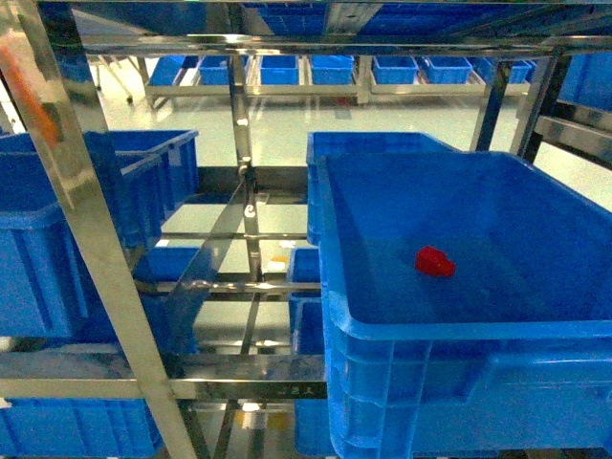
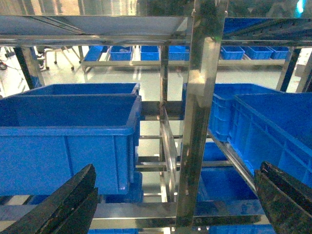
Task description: Pick red block from blue box to shelf
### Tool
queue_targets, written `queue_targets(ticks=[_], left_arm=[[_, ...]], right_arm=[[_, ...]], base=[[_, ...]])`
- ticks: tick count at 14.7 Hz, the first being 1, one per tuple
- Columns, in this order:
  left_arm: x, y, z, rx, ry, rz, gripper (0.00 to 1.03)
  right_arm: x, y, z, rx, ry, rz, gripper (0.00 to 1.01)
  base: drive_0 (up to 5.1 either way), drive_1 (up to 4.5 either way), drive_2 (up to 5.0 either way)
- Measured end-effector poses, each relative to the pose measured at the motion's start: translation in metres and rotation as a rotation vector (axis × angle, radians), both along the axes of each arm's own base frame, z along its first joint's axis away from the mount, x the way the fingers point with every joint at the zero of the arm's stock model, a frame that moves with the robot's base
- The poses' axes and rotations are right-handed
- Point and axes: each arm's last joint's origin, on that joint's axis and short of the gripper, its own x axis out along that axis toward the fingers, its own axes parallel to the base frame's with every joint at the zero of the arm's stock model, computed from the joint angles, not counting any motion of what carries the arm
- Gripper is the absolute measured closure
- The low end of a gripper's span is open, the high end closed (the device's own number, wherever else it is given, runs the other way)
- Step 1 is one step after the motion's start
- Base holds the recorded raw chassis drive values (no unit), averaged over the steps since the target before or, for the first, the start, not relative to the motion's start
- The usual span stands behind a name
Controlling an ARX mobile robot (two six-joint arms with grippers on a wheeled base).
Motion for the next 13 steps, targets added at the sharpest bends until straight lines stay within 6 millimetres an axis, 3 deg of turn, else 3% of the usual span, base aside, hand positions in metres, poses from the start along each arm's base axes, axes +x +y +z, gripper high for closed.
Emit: queue_targets(ticks=[13], left_arm=[[0.000, 0.000, 0.000, 0.000, 0.000, 0.000, 0.05]], right_arm=[[-0.033, -0.003, 0.008, 0.000, -0.029, -0.012, 0.99]], base=[[0.0, 0.00, 0.0]])
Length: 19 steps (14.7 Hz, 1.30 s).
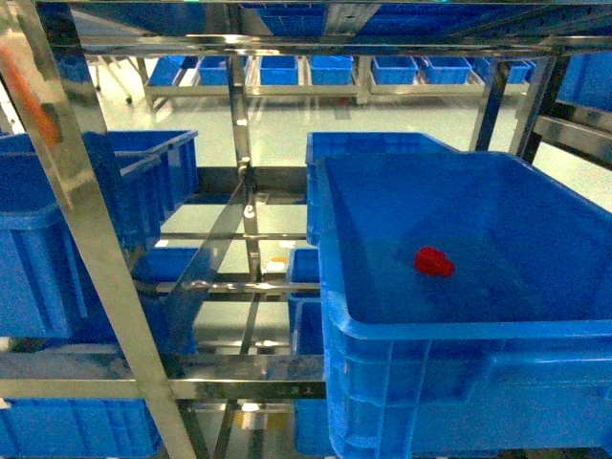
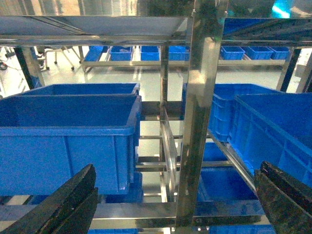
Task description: Pick red block from blue box to shelf
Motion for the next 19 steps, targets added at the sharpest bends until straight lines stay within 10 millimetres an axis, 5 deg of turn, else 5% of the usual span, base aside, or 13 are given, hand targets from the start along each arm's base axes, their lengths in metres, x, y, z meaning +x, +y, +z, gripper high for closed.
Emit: queue_targets(ticks=[16, 17, 19], left_arm=[[0.000, 0.000, 0.000, 0.000, 0.000, 0.000, 0.05], [0.000, 0.000, 0.000, 0.000, 0.000, 0.000, 0.05], [0.000, 0.000, 0.000, 0.000, 0.000, 0.000, 0.05]], right_arm=[[-0.025, 0.000, -0.003, 0.000, 0.007, 0.002, 0.99], [-0.025, 0.000, -0.003, -0.002, 0.007, 0.002, 0.95], [-0.025, 0.000, -0.003, -0.002, 0.007, 0.002, 0.70]], base=[[0.0, 0.00, 0.0], [0.0, 0.00, 0.0], [0.0, 0.00, 0.0]])
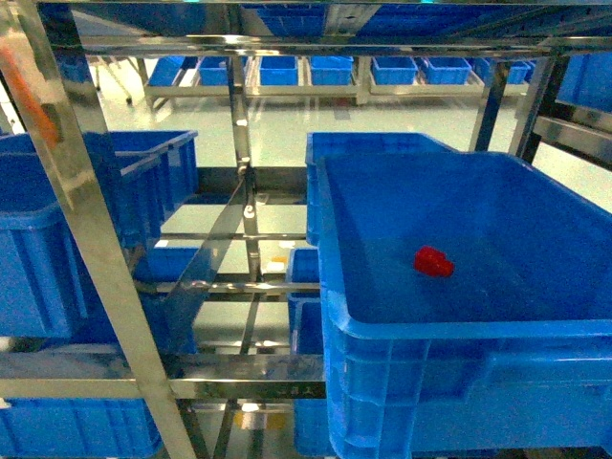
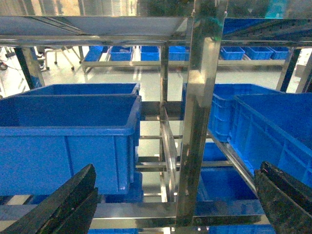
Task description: Pick red block from blue box to shelf
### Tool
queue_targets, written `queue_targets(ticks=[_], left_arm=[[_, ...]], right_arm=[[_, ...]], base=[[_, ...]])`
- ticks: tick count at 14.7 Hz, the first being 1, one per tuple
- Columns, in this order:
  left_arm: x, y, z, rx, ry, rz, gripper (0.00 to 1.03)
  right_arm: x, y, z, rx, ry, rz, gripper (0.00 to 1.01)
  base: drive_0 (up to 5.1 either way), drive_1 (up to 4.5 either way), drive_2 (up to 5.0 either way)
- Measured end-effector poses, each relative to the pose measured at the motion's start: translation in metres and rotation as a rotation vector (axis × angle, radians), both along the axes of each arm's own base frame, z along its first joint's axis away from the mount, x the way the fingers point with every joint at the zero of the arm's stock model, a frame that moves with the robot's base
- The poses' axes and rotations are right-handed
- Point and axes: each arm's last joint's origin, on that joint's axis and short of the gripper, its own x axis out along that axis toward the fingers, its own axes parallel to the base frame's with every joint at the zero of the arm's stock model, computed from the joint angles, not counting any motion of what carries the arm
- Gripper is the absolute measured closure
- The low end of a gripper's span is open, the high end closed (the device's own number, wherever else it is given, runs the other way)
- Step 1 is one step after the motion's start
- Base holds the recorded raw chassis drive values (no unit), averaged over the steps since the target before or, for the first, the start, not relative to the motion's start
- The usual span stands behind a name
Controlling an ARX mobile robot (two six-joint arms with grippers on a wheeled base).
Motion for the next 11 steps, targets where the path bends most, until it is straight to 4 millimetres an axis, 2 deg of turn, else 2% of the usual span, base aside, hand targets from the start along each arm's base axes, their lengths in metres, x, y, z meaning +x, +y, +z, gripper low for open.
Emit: queue_targets(ticks=[6, 7, 11], left_arm=[[0.0000, 0.0000, 0.0000, 0.000, 0.000, 0.000, 0.05], [0.0000, 0.0000, 0.0000, 0.000, 0.000, 0.000, 0.05], [0.0000, 0.0000, 0.0000, 0.000, 0.000, 0.000, 0.05]], right_arm=[[0.0000, 0.0000, 0.0000, 0.000, 0.000, 0.000, 0.01], [0.0000, 0.0000, 0.0000, 0.000, 0.000, 0.000, 0.04], [0.0000, 0.0000, 0.0000, 0.000, 0.000, 0.000, 0.03]], base=[[0.0, 0.00, 0.0], [0.0, 0.00, 0.0], [0.0, 0.00, 0.0]])
